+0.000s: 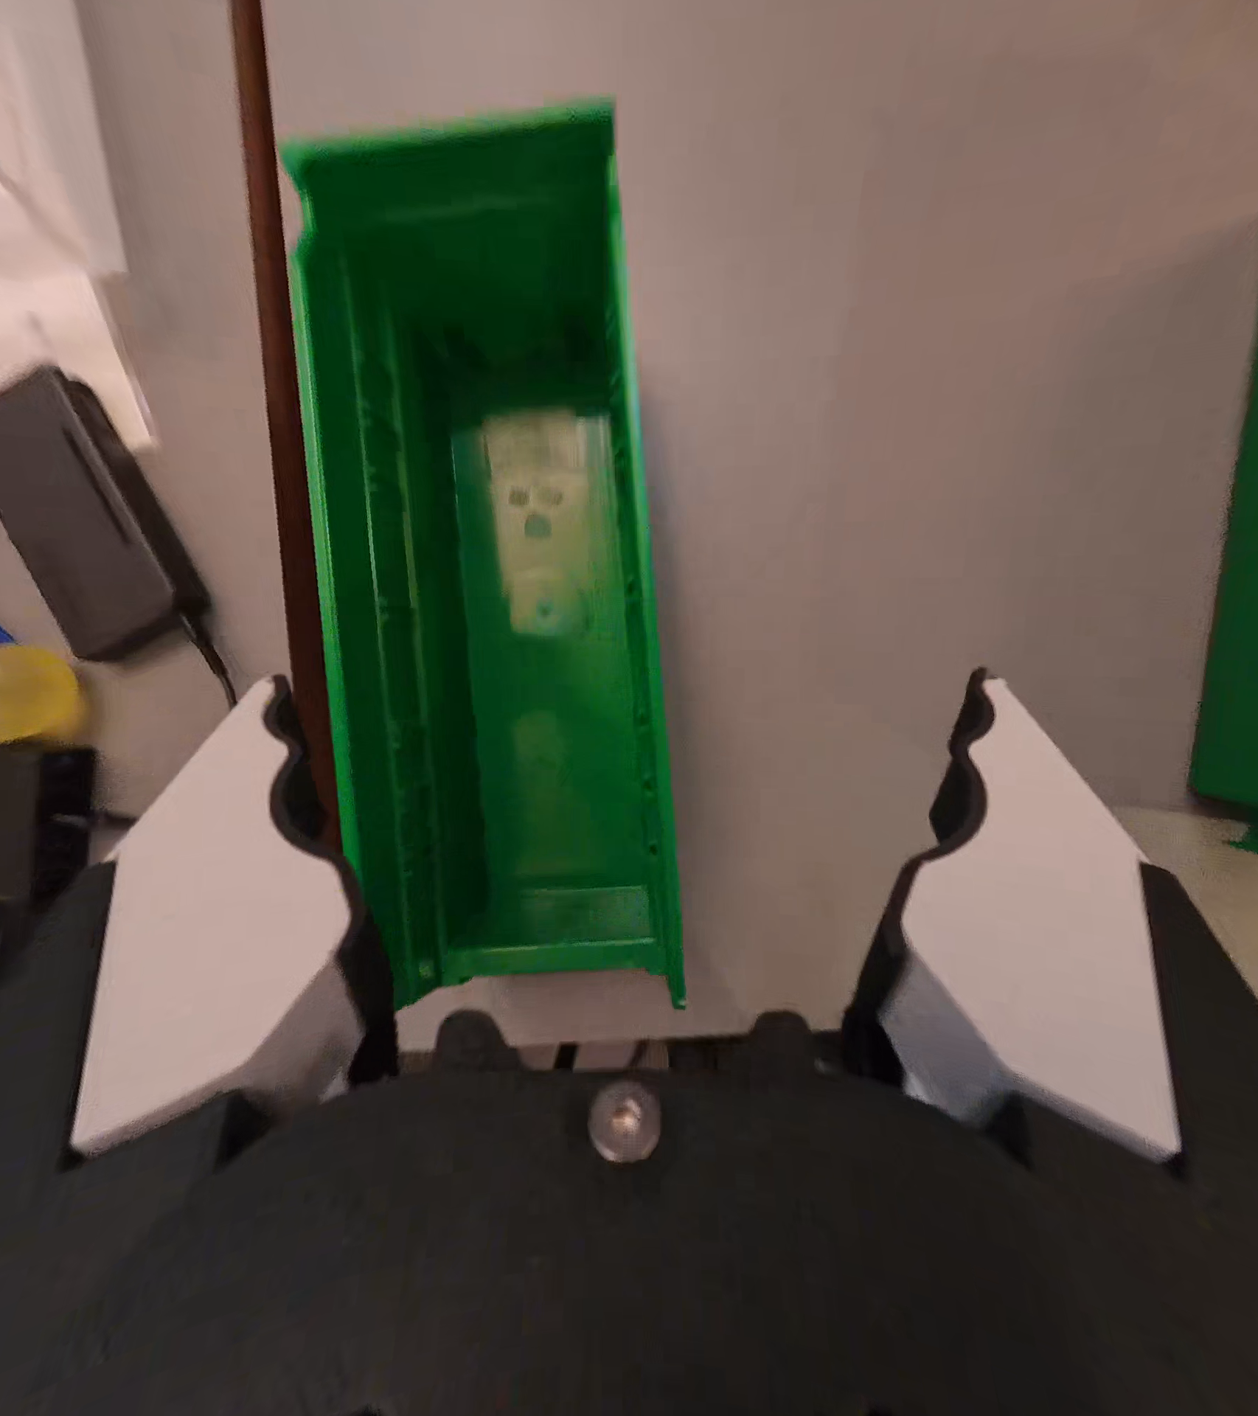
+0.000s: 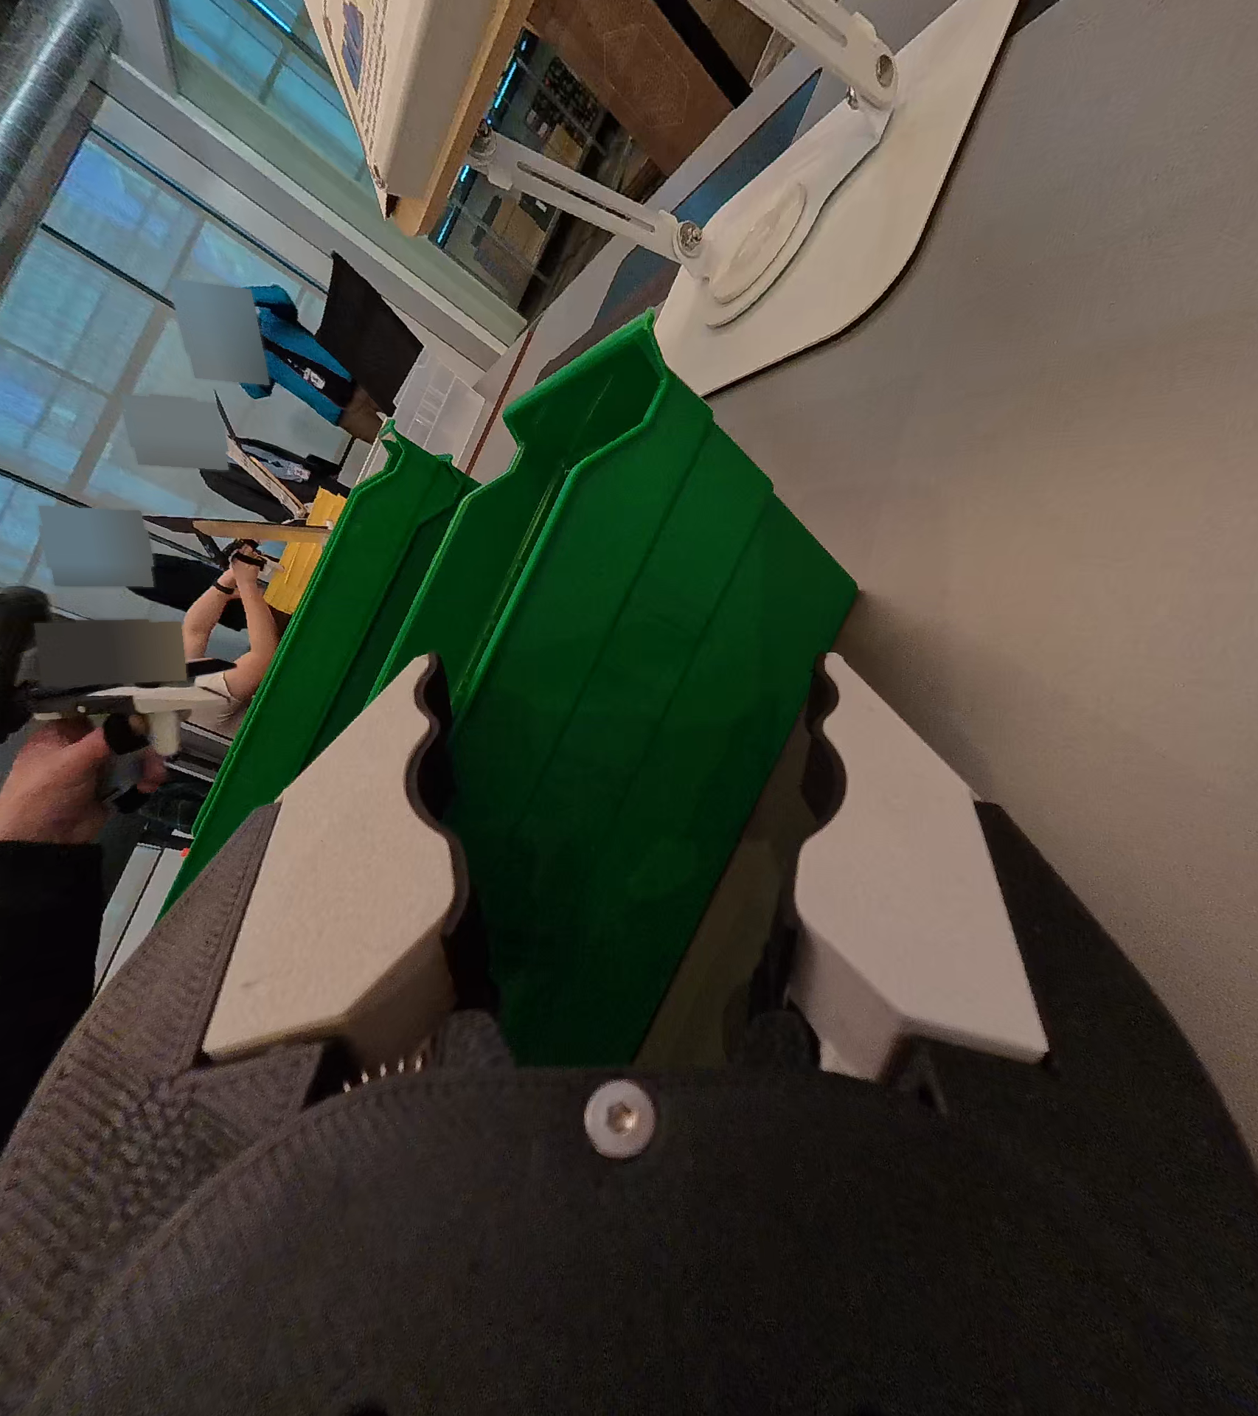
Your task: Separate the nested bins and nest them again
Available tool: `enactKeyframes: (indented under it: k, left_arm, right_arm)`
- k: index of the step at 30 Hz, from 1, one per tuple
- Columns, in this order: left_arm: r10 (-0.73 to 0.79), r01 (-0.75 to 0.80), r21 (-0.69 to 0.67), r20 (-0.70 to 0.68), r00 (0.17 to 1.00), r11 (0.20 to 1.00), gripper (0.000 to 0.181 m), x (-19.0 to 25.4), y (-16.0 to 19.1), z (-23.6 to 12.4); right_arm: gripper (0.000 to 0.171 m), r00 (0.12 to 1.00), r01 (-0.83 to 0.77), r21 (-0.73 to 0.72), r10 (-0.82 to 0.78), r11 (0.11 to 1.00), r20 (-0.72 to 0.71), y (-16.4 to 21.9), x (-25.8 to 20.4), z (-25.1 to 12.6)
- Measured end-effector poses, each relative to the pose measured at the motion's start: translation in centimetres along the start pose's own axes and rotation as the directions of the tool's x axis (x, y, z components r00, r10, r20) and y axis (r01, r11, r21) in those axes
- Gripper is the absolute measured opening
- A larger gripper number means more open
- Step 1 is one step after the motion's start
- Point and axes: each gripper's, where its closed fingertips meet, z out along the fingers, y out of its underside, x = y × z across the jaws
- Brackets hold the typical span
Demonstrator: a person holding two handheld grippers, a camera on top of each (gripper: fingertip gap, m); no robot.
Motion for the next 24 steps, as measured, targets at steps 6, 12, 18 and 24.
enactKeyframes:
  k: [6, 12, 18, 24]
  left_arm:
    - [-0.069, 0.066, -0.236, -0.003, 0.998, 0.969, 0.158, -2.3, 4.8, 4.3]
    - [-0.056, 0.061, -0.256, 0.027, 0.998, 0.965, 0.132, -3.2, 5.1, 4.6]
    - [-0.012, 0.008, -0.255, -0.012, 1.0, 0.967, 0.121, -1.9, 5.2, 4.2]
    - [0.035, -0.041, -0.365, -0.023, 0.999, 0.93, 0.159, -0.9, 7.6, 5.9]
  right_arm:
    - [0.093, 1.0, 0.002, 0.0, -0.002, 1.0, -0.002, 0.0, 0.0, 0.0]
    - [0.093, 1.0, -0.001, -0.001, 0.001, 1.0, 0.002, 0.0, 0.0, 0.1]
    - [0.093, 1.0, 0.0, -0.003, 0.0, 1.0, 0.002, 0.0, 0.0, 0.1]
    - [0.092, 1.0, 0.002, -0.006, -0.002, 1.0, 0.003, 0.1, -0.1, 0.1]
